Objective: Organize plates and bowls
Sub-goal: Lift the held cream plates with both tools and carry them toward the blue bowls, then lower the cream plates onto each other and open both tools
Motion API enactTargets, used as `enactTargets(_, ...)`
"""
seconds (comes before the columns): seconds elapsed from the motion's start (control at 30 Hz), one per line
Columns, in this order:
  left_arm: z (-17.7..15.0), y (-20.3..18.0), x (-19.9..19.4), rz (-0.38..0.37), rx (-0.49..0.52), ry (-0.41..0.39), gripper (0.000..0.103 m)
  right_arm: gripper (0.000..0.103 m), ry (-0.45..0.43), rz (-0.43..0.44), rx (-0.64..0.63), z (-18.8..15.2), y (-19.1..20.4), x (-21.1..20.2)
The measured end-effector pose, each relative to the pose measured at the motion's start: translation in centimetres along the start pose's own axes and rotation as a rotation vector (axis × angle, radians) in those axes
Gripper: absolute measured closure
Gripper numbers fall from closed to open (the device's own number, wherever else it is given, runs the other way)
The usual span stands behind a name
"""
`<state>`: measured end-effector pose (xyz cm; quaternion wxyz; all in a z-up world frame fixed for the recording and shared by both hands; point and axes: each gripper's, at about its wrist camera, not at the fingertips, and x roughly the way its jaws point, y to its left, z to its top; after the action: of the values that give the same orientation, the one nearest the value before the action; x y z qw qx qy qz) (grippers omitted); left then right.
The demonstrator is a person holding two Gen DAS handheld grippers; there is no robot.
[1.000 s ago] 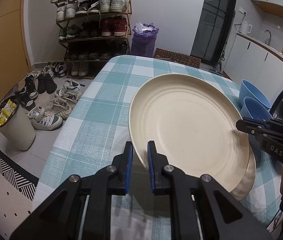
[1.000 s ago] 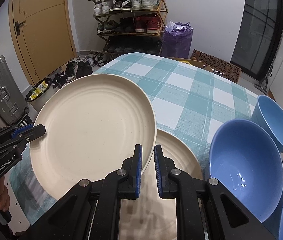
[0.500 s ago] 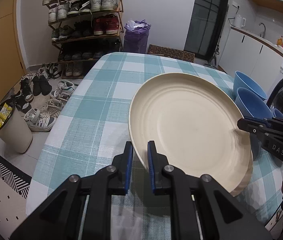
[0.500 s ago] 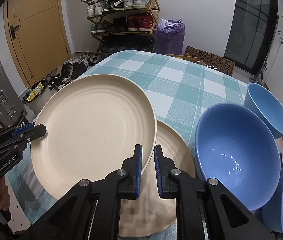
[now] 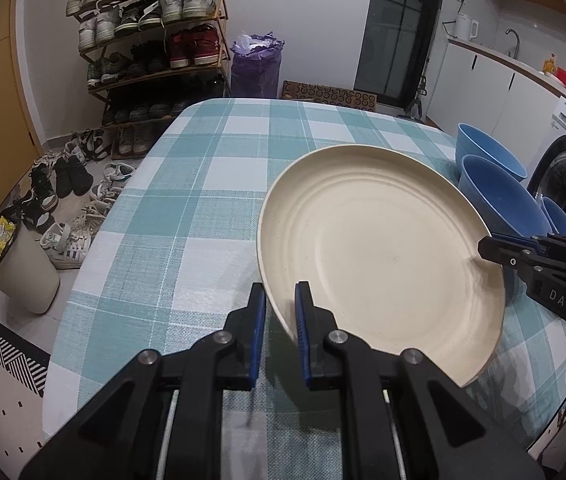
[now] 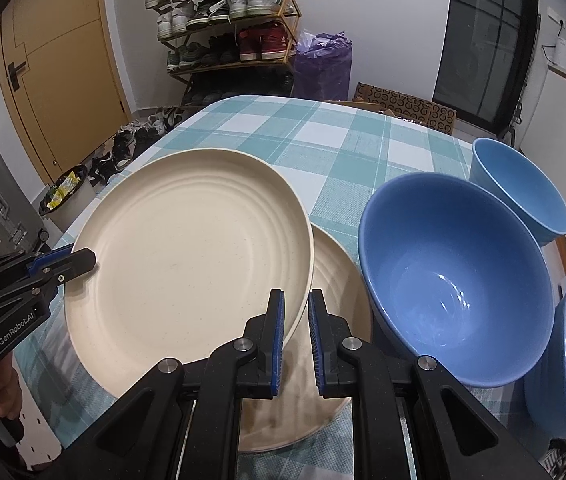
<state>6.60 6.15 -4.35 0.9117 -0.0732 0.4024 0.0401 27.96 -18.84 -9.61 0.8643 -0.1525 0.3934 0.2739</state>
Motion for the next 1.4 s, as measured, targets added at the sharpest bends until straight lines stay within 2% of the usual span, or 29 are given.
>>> enactTargets(0.63,-0.1,-1.6,1.2,-0.019,0.05,0.021,0.091,0.09,0.014,-0.031,0.038,-2.0,-1.3,-0.2)
enactTargets(0.93,-0.3,-2.8,1.8,-0.028,0.076,0.028,0.091,0.09,0.017,-0.073,0.047,-3.1,-1.9,-0.7)
enactTargets(1.4,-0.6,-3.7,2.5,-0.019,0.108,0.032,0.091,0.09,0.026,-0.101,0.05,-3.9,-2.3,-0.6)
